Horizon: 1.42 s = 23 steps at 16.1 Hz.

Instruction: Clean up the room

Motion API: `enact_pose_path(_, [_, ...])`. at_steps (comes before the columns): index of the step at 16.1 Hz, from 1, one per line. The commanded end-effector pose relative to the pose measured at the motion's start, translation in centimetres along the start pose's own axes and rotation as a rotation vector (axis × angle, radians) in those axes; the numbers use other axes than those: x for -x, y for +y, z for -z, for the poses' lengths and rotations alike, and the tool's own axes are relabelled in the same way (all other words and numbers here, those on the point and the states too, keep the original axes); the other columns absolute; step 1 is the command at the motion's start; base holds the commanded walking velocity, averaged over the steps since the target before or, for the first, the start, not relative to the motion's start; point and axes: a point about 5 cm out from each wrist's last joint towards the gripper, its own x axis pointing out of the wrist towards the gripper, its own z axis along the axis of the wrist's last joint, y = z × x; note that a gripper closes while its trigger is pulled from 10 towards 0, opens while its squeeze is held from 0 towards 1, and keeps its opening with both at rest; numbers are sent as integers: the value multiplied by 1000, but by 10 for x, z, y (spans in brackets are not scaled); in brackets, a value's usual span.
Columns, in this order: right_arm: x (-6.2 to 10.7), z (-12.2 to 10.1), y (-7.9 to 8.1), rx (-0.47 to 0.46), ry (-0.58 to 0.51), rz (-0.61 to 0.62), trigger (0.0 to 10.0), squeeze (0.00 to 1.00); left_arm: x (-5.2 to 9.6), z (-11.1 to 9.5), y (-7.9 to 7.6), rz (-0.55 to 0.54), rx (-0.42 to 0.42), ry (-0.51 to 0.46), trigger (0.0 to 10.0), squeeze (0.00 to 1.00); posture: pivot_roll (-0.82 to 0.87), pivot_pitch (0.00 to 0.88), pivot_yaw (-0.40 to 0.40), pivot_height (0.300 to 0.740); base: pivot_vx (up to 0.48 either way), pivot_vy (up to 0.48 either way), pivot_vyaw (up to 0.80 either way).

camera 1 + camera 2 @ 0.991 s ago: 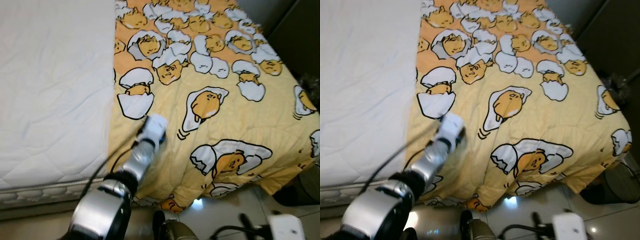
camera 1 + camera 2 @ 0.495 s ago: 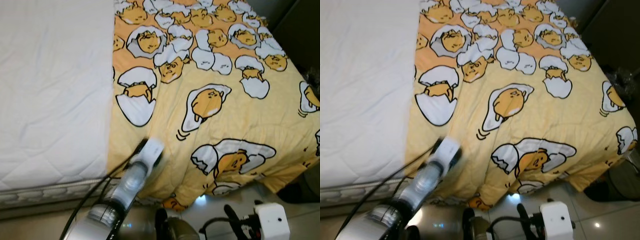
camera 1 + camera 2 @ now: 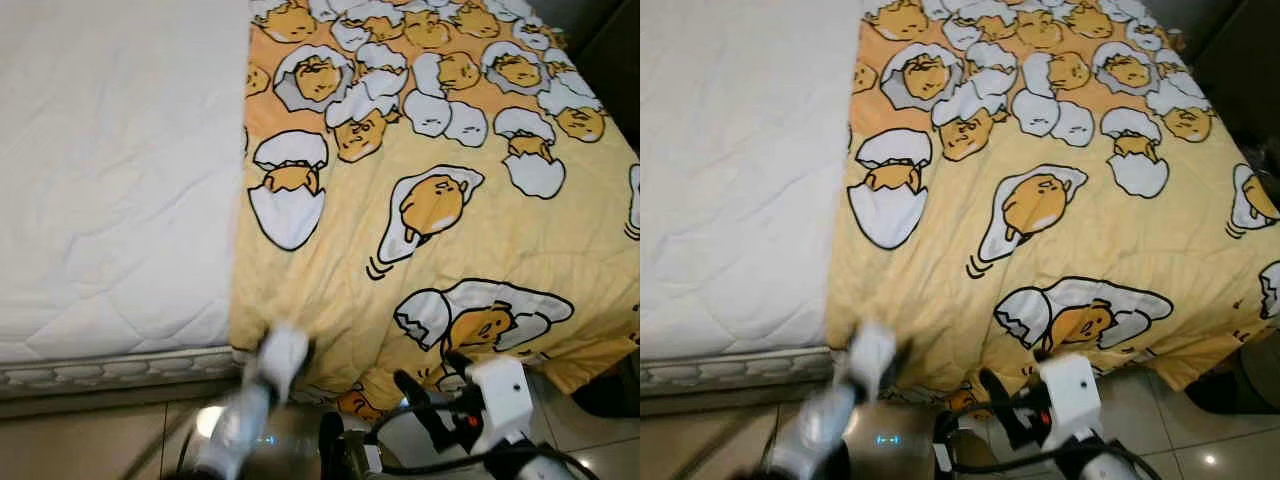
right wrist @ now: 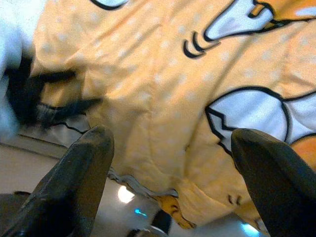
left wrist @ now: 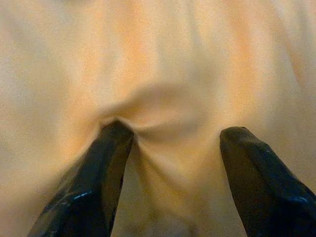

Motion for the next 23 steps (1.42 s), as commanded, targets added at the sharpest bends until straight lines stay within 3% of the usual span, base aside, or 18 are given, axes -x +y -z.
enact_pose_path(1, [3, -2, -3, 6, 9, -12, 10000, 0, -12, -21, 12, -59, 28, -82, 10000, 0, -178, 350, -143, 731, 0, 0, 0])
enact_pose_path(2, [1, -6, 0, 26, -6, -31, 10000, 0, -35, -49, 42, -170, 28, -142, 10000, 0, -185, 347, -143, 731, 0, 0, 0])
enact_pose_path(4, [2, -5, 4, 35, -2, -51, 10000, 0, -53, -69, 59, -221, -15, -155, 10000, 0, -185, 347, -143, 731, 0, 0, 0])
enact_pose_path(7, [4, -1, 8, 26, 15, -62, 10000, 0, -62, -60, 48, -176, -50, -8, 10000, 0, -207, 339, -154, 731, 0, 0, 0])
enact_pose_path(9, [6, -1, 8, 24, 29, -65, 10000, 0, -61, -44, 41, -153, -139, 127, 10000, 0, -233, 331, -164, 731, 0, 0, 0])
enact_pose_path(11, [10, 0, 7, 25, 39, -63, 10000, 0, -55, -28, 54, -176, -286, 240, 10000, 0, -245, 326, -166, 731, 0, 0, 0])
enact_pose_path(12, [10, 0, 7, 25, 39, -63, 10000, 0, -55, -28, 54, -176, -286, 240, 10000, 0, -245, 326, -166, 731, 0, 0, 0])
enact_pose_path(14, [11, -2, 17, 21, 36, -134, 10000, 0, -41, -13, 84, -288, -364, 336, 10000, 0, -230, 328, -168, 731, 0, 0, 0])
enact_pose_path(15, [11, -1, 21, 4, 44, -150, 10000, 0, -29, 0, 98, -354, -353, 395, 10000, 0, -223, 327, -167, 731, 0, 0, 0])
enact_pose_path(16, [11, 0, 23, 2, 48, -155, 10000, 0, -24, 5, 103, -375, -358, 418, 10000, 0, -217, 328, -167, 731, 0, 0, 0])
enact_pose_path(17, [11, 4, 25, -13, 61, -165, 10000, 0, 0, 27, 120, -438, -339, 499, 10000, 0, -203, 329, -169, 731, 0, 0, 0])
enact_pose_path(18, [11, 5, 25, -16, 65, -167, 10000, 0, 7, 33, 124, -455, -316, 518, 10000, 0, -196, 330, -169, 731, 0, 0, 0])
enact_pose_path(19, [11, 5, 25, -20, 66, -167, 10000, 0, 12, 38, 122, -447, -297, 533, 10000, 0, -190, 330, -169, 731, 0, 0, 0])
enact_pose_path(20, [8, 6, 23, -26, 68, -167, 10000, 0, 26, 57, 107, -401, -221, 577, 10000, 0, -179, 328, -166, 731, 0, 0, 0])
enact_pose_path(22, [7, 5, 20, -30, 67, -158, 10000, 0, 36, 73, 79, -335, -92, 619, 10000, 0, -178, 326, -165, 731, 0, 0, 0])
enact_pose_path(23, [7, 5, 20, -30, 68, -156, 10000, 0, 39, 77, 72, -316, -67, 633, 10000, 0, -178, 325, -164, 731, 0, 0, 0])
